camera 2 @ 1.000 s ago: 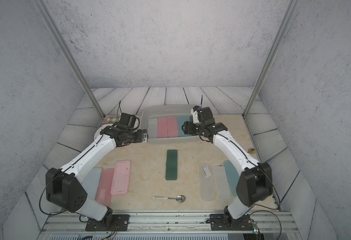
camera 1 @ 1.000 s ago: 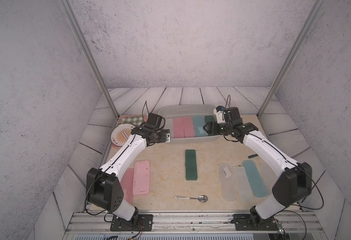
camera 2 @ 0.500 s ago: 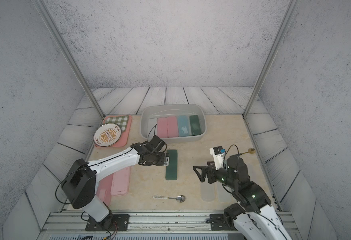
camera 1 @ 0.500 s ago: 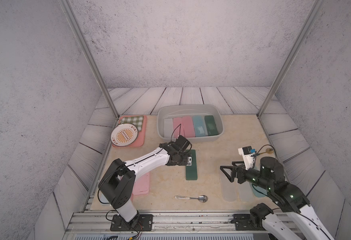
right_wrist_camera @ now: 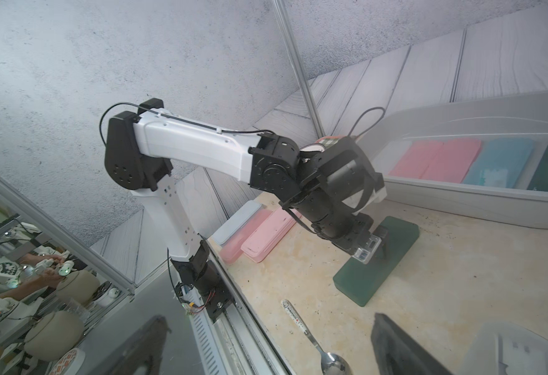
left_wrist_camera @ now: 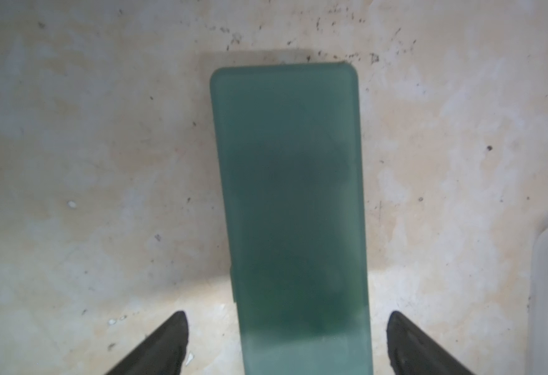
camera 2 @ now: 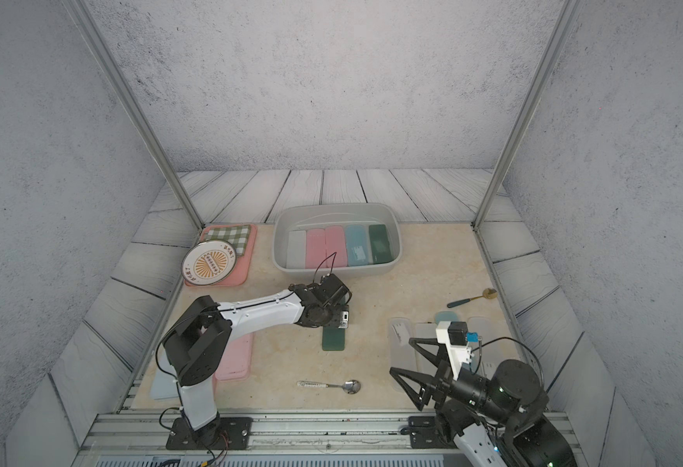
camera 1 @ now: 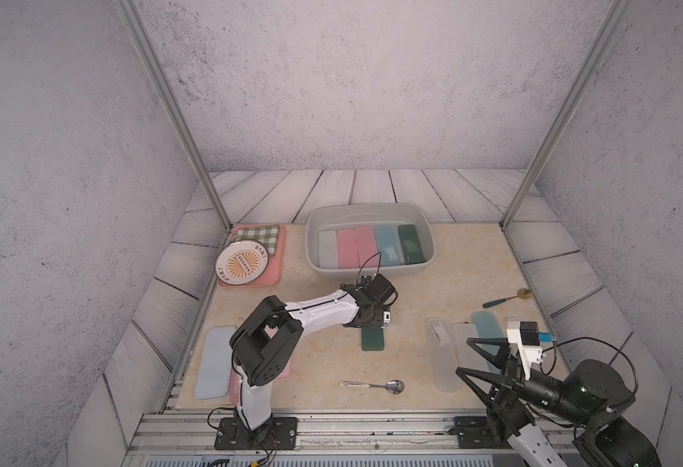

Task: Put the pencil case into the storage box
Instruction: Pick up the pencil case from the center of the board.

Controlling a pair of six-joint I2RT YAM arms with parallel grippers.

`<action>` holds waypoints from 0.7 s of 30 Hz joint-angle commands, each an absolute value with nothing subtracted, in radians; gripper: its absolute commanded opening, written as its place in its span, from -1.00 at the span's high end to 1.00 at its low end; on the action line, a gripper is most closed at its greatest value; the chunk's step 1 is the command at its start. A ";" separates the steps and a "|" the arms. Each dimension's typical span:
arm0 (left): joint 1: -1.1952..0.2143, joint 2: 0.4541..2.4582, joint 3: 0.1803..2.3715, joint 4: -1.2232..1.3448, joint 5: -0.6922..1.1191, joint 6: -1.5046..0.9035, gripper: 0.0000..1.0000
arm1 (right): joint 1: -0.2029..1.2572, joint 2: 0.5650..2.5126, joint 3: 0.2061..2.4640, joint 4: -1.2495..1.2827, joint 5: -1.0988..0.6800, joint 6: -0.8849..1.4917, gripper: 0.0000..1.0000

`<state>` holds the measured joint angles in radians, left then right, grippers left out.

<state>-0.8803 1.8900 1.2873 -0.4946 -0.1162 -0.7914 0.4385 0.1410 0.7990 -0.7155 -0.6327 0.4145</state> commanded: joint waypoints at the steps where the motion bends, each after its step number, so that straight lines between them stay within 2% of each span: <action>1: -0.882 1.927 1.311 -0.474 -0.174 -0.801 -0.92 | 0.442 0.116 0.799 -0.720 -0.669 0.400 -0.98; 5: -0.882 1.959 1.324 -0.454 -0.190 -0.792 -0.91 | 0.441 0.130 0.793 -0.711 -0.677 0.401 -0.98; 21: -0.880 2.060 1.382 -0.399 -0.274 -0.741 -0.68 | 0.442 0.140 0.751 -0.612 -0.718 0.449 -0.98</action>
